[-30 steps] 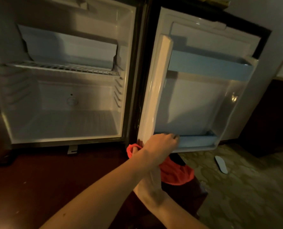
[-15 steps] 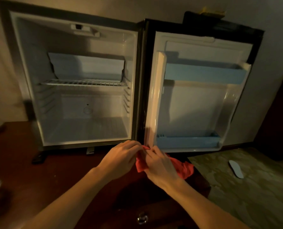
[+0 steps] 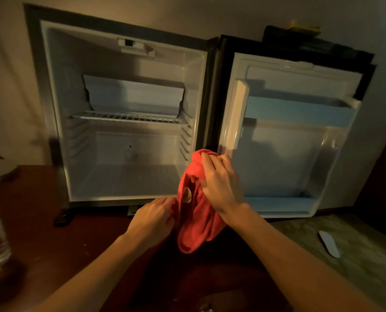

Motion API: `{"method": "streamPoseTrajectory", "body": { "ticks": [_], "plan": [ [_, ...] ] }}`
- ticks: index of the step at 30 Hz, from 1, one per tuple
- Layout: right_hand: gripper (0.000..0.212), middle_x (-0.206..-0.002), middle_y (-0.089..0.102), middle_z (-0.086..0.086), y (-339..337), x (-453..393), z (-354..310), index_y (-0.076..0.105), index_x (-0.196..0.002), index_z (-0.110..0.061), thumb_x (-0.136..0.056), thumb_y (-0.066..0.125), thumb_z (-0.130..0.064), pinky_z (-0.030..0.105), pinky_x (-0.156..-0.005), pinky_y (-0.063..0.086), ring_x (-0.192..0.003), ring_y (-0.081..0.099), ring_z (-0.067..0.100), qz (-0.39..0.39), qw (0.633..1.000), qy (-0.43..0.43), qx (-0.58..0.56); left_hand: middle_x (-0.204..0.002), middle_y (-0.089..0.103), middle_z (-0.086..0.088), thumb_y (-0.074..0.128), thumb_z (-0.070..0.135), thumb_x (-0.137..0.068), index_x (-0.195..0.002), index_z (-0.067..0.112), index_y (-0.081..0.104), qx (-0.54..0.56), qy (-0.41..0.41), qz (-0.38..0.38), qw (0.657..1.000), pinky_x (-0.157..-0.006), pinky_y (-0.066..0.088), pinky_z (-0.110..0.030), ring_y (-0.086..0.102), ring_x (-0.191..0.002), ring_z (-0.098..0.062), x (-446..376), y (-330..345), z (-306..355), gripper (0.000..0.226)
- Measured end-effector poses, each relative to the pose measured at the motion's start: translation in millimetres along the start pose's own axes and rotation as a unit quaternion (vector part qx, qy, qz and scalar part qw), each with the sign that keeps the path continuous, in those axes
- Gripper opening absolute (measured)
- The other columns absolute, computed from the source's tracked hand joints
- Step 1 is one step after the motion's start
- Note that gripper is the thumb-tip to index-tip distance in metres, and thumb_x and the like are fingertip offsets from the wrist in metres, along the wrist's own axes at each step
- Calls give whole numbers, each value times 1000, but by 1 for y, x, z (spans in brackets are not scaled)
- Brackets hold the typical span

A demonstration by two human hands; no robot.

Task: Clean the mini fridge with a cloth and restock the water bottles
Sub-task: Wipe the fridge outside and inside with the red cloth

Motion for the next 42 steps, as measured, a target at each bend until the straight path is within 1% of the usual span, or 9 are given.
{"method": "streamPoseTrajectory", "body": {
  "ticks": [3,7,13,17,20,23,27,35,42],
  "plan": [
    [68,-118,63,22,14,20,-11,57,-126,5,-60,72,-1,45,-89,53,-101,61,41,-2,999,10,50,-117,63,3,51,37,-92,-117,25,56,0,-11,-1,1000,-79,48,-39,59,-109,-23,3,-2,-9,27],
    [94,-115,65,22,26,54,-15,59,-124,6,-33,83,-6,47,-86,56,-95,64,40,-99,994,11,45,-127,61,2,51,31,-92,-129,22,54,-4,-22,-22,1000,-90,48,-37,57,-117,-20,10,-3,-16,38],
    [65,-119,64,24,-16,-13,-4,58,-126,5,-62,72,6,47,-91,51,-108,61,43,-1,998,57,-23,-122,61,4,48,33,-91,-125,26,54,-15,0,-24,1000,-86,48,-37,58,-113,-21,16,-18,-15,36],
    [64,-111,66,22,-55,-85,7,61,-121,4,-57,69,7,35,-96,37,-97,61,40,104,994,29,24,-118,62,3,47,32,-89,-122,24,55,-41,27,-7,999,-85,49,-38,59,-111,-22,7,-37,-14,35],
    [69,-121,62,19,-39,-76,9,59,-127,-4,-59,69,7,41,-96,46,-103,58,43,49,996,19,67,-116,62,5,47,30,-90,-123,25,55,-46,23,6,999,-86,49,-37,59,-110,-19,6,-49,-17,34],
    [52,-121,64,20,-5,-19,2,66,-122,-8,-71,57,0,52,-80,56,-96,61,50,22,996,-14,89,-116,62,7,47,31,-91,-122,26,56,-51,21,14,998,-85,49,-35,60,-109,-18,12,-53,-21,32],
    [67,-116,66,17,5,12,-6,70,-113,-11,-49,80,5,48,-72,59,-89,62,45,-55,997,-25,51,-115,61,7,47,32,-92,-120,25,55,-62,16,10,998,-84,48,-34,59,-109,-18,20,-57,-23,30],
    [67,-125,60,21,-54,-98,10,64,-123,-6,-59,74,10,47,-100,44,-108,55,46,111,993,47,-6,-130,56,10,47,31,-97,-137,27,47,-61,-19,5,998,-94,46,-30,55,-117,-12,16,-81,-35,41],
    [50,-131,55,26,-5,-26,8,63,-126,-8,-78,56,3,58,-83,51,-102,57,54,82,996,19,42,-113,60,10,44,32,-97,-121,27,53,-71,-40,-1,997,-80,46,-25,58,-102,-11,33,-77,-54,26]
  ]
}}
Point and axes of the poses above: each hand's wrist, its own x-axis away from the middle knuckle, its own y-axis out of the palm, z = x × y, the point moved 2 cm from there along -x, towards the middle knuckle
